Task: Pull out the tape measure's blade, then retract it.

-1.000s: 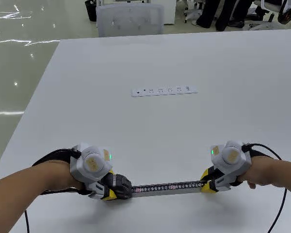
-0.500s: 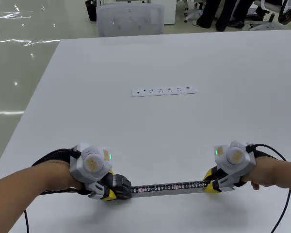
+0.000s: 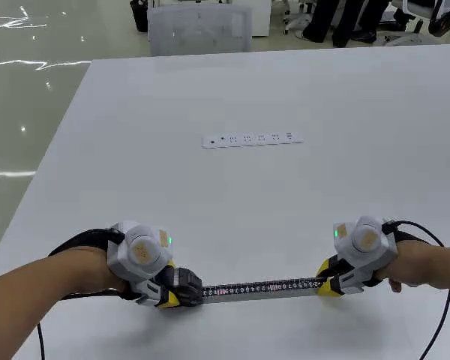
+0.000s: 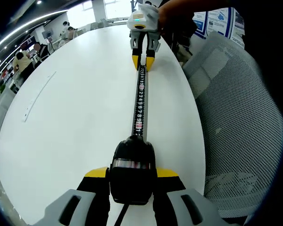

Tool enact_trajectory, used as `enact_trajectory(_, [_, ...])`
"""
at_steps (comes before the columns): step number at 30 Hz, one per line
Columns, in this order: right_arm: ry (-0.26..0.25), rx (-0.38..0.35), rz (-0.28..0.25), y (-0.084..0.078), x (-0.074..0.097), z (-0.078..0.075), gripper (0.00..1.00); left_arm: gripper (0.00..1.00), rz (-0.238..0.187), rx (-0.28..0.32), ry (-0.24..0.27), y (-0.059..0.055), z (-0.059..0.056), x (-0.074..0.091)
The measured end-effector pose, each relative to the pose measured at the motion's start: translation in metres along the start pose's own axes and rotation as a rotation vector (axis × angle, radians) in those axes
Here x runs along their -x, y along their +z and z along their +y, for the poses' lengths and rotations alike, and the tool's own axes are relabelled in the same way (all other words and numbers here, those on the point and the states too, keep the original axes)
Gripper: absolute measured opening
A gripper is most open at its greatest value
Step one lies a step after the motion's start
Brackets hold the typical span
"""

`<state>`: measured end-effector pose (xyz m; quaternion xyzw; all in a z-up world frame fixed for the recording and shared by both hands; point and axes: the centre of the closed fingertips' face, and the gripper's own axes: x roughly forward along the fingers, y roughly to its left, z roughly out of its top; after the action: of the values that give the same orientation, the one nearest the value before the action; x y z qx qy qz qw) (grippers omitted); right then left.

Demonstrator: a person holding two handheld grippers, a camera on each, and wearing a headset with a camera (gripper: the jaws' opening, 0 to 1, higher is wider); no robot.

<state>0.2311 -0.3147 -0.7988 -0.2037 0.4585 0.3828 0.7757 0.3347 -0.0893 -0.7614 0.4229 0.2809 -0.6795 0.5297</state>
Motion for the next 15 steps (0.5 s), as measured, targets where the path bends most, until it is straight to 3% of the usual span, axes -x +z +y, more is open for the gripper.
enact_trajectory(11, [0.002,0.015,0.033,0.0007,0.0003,0.0025,0.14,0.32,-0.005,-0.004,-0.01,0.0008,0.0001,-0.0008])
enact_trajectory(15, [0.004,0.025,0.042,0.0008,0.0002,0.0033,0.14,0.31,0.013,-0.023,-0.016,0.0,-0.0002,-0.0007])
